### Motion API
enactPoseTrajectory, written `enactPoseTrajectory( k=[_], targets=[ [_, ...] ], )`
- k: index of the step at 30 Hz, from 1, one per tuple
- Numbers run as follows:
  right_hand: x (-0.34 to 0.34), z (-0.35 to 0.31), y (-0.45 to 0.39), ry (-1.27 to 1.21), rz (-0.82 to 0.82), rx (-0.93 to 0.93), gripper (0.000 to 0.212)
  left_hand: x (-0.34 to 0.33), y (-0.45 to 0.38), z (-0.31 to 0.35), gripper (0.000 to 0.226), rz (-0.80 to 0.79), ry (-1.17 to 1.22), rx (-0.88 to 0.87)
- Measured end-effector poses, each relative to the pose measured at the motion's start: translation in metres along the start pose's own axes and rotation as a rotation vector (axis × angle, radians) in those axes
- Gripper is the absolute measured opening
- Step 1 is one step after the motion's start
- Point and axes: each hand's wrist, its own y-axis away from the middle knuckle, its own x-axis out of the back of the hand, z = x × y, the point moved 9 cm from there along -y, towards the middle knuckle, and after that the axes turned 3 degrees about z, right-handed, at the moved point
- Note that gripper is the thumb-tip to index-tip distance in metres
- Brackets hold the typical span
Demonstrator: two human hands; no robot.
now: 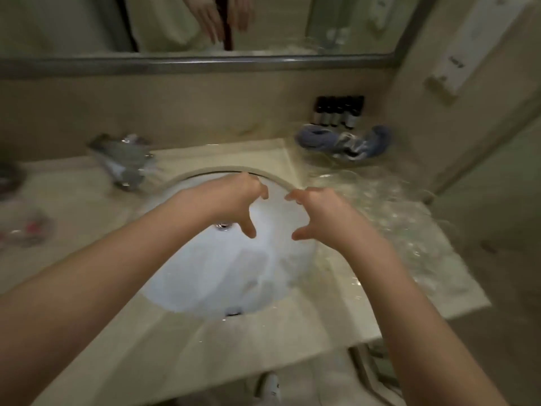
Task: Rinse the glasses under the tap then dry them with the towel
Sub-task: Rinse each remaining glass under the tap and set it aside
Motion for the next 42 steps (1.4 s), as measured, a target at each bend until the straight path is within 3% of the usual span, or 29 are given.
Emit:
enactPoseTrajectory(
  k=[9, 17, 28, 33, 42],
  targets=[
    [-0.038, -0.257, -0.103, -0.048, -0.067, 0.239, 0.068, -0.011, 0.162, -0.265, 0.083, 0.009, 0.128, 0.334],
    [-0.065, -0.378, -0.141, -0.042, -0.113, 0.362, 0.071, -0.029, 0.223, -0.365, 0.084, 0.078, 0.238, 0.483],
    [-0.106, -0.405, -0.188, -0.034, -0.18, 0.343, 0.071, -0.071, 0.198, -0.414, 0.093, 0.131, 0.259, 0.511],
    [-0.123, -0.384, -0.187, -0.092, -0.185, 0.3, 0.064, -0.08, 0.191, -0.416, 0.088, 0.269, 0.29, 0.529],
    [-0.135, -0.313, -0.171, -0.189, -0.222, 0.156, 0.059, -0.089, 0.152, -0.353, 0.09, 0.34, 0.551, 0.384]
  ],
)
